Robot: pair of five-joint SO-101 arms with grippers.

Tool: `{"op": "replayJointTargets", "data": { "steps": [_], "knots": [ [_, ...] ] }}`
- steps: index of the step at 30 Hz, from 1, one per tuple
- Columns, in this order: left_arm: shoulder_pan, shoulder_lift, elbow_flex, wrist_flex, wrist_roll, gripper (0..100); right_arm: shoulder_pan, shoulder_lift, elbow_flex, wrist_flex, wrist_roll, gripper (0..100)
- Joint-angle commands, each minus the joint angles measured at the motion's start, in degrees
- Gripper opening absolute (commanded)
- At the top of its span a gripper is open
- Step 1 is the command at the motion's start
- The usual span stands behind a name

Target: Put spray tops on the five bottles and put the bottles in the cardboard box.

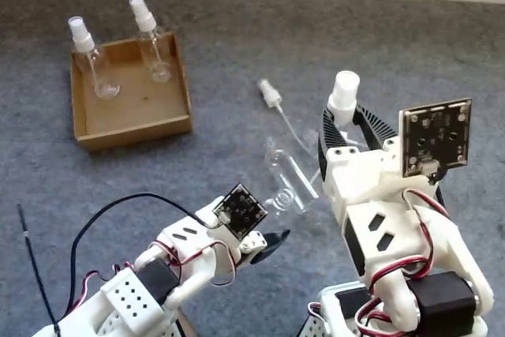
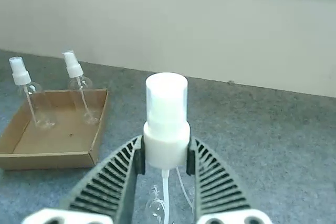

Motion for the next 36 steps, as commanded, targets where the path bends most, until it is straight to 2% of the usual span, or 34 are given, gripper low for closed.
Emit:
{"op": "replayJointTargets", "data": {
  "steps": [1, 6, 14, 24, 36],
  "knots": [
    [1.0, -1.0, 2.7, -11.0, -0.5, 16, 0.8, -0.3, -0.2, -1.7, -3.0, 2.9],
    [0.9, -1.0, 3.1, -13.5, -0.4, 16, 0.8, -0.6, 0.0, -1.4, -4.9, 2.9],
    [1.3, -1.0, 2.9, -13.5, -0.3, 16, 0.8, -0.5, 0.4, -1.5, -5.0, 2.9],
    [1.4, -1.0, 2.6, -13.5, -0.3, 16, 0.8, -0.7, 9.3, -7.0, -5.0, 2.9],
    [1.1, -1.0, 2.6, -13.5, -0.3, 16, -1.0, -0.7, 9.5, -6.6, -5.0, 2.9]
  ]
}}
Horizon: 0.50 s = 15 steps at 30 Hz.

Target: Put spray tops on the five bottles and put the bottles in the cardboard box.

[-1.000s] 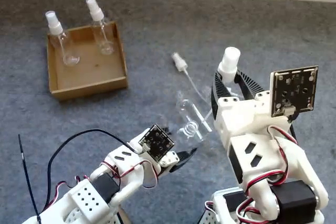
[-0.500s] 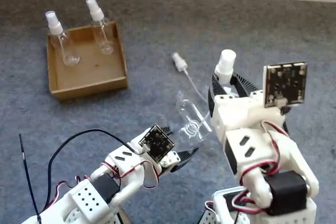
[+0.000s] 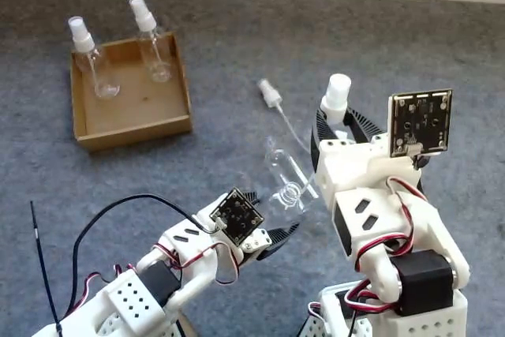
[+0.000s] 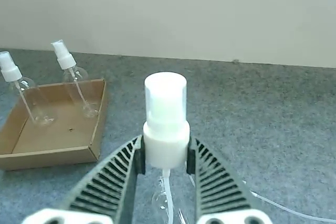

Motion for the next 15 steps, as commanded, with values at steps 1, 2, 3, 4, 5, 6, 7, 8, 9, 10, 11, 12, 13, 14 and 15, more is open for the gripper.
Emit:
{"op": "replayJointTargets", "data": {
  "steps": [1, 2, 3, 4, 5, 6, 7, 8, 9, 10, 11, 12, 13, 14, 15],
  "knots": [
    [0.4, -1.1, -1.0, -1.3, -0.3, 16, -2.1, -0.1, -0.5, -1.2, -0.6, 2.9],
    [0.4, -1.1, -1.0, -1.3, -0.3, 16, -2.9, -0.1, -0.5, -1.4, -0.6, 2.9],
    [0.4, -1.1, -1.0, -1.3, -0.3, 16, -3.5, -0.1, -0.5, -1.5, -0.6, 2.9],
    [0.4, -1.1, -0.9, -1.3, -0.3, 16, -3.7, -0.1, -0.5, -1.5, -0.6, 2.9],
    [0.4, -1.1, -0.8, -1.3, -0.3, 16, -3.7, -0.1, -0.5, -1.5, -0.5, 2.9],
    [0.4, -1.1, -0.7, -1.3, -0.3, 16, -3.7, -0.1, -0.5, -1.5, -0.5, 2.9],
    [0.4, -1.1, -0.7, -1.3, -0.3, 16, -3.7, -0.1, -0.6, -1.6, -0.3, 2.9],
    [0.4, -1.1, -0.7, -1.3, -0.3, 16, -3.7, -0.1, -0.6, -2.4, -0.3, 2.9],
    [0.4, -1.1, -0.7, -1.3, -0.3, 16, -3.7, -0.1, -0.6, -3.5, -0.3, 2.9],
    [0.4, -1.1, -0.7, -1.3, -0.3, 16, -3.7, -0.1, -0.6, -4.3, -0.2, 2.9],
    [0.4, -1.1, -0.7, -1.3, -0.3, 16, -3.7, -0.1, -0.6, -4.9, -0.2, 2.9],
    [0.4, -1.1, -0.7, -1.3, -0.3, 16, -3.7, -0.1, -0.6, -5.1, -0.2, 2.9],
    [0.3, -1.1, -0.7, -1.3, -0.3, 16, -3.7, -0.1, -0.6, -5.4, -0.2, 2.9],
    [0.3, -1.1, -0.7, -1.3, -0.3, 16, -3.7, -0.1, -0.6, -5.5, -0.2, 2.9],
    [0.2, -1.1, -0.7, -1.3, -0.3, 16, -3.6, -0.1, -0.6, -5.5, -0.2, 2.9]
  ]
}}
